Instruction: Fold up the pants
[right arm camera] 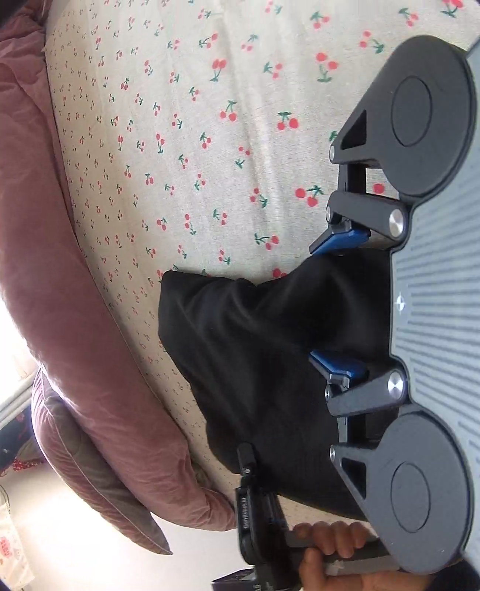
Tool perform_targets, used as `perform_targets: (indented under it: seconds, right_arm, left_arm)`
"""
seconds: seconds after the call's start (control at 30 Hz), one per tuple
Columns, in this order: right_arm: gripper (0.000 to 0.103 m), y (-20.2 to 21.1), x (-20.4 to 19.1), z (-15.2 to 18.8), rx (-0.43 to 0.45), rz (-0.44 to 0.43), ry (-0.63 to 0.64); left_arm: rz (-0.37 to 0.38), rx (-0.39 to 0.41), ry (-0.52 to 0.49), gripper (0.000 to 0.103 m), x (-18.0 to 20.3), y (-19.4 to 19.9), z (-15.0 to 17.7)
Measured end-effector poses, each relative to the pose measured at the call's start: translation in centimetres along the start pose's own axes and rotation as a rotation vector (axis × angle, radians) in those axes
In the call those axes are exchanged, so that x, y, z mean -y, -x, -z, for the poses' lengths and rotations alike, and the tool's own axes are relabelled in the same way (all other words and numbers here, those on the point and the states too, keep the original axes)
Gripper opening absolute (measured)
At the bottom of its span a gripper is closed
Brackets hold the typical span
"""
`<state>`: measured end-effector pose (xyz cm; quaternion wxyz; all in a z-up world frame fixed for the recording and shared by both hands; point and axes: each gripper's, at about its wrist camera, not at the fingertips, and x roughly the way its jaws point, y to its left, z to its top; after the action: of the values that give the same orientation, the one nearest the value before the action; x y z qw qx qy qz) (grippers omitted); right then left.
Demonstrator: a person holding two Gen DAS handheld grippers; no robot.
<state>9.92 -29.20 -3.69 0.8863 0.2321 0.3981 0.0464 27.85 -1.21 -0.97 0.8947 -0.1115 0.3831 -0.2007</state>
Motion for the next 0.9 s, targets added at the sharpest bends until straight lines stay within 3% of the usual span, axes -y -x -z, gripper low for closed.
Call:
perform_targets:
  seconds: [0.2, 0.33, 0.43, 0.57, 0.67, 0.73, 0.8, 0.83, 0.9]
  right_arm:
    - [0.054, 2.5, -1.0, 4.3, 0.005, 0.046, -0.114]
    - [0.054, 3.2, -1.3, 6.3, 0.033, 0.061, -0.102]
    - [0.054, 3.3, -1.0, 6.1, 0.021, 0.056, -0.105]
    - [0.063, 3.9, -1.9, 5.2, -0.037, 0.049, 0.051]
    - [0.064, 6.1, -2.4, 2.9, 0.097, 0.115, 0.211]
    - [0.062, 6.4, -2.5, 0.3, 0.142, 0.049, 0.255]
    - [0.053, 5.2, -2.0, -2.3, 0.149, -0.101, 0.235]
    - [0.051, 4.0, -2.1, -3.3, 0.139, -0.125, 0.240]
    - [0.051, 0.7, -2.7, -4.7, 0.095, -0.089, 0.287]
  left_arm:
    - [-0.003, 0.053, 0.028, 0.005, -0.3, 0.2, 0.1]
    - [-0.034, 0.026, 0.001, 0.012, -0.8, -1.2, 1.4]
    - [-0.006, 0.011, 0.039, 0.016, -1.6, -0.5, 1.1]
    - [0.000, 0.021, 0.036, 0.018, -1.9, 2.5, 0.7]
    - [-0.028, 0.063, 0.026, 0.020, -1.1, 5.8, 1.3]
    - [-0.003, 0.085, -0.018, 0.020, 0.3, 7.4, 2.1]
    - [0.024, 0.108, -0.115, 0.020, 2.7, 8.6, 3.5]
    - [0.044, 0.118, -0.186, 0.020, 4.1, 8.8, 4.5]
    - [0.067, 0.104, -0.325, 0.024, 6.5, 8.3, 6.4]
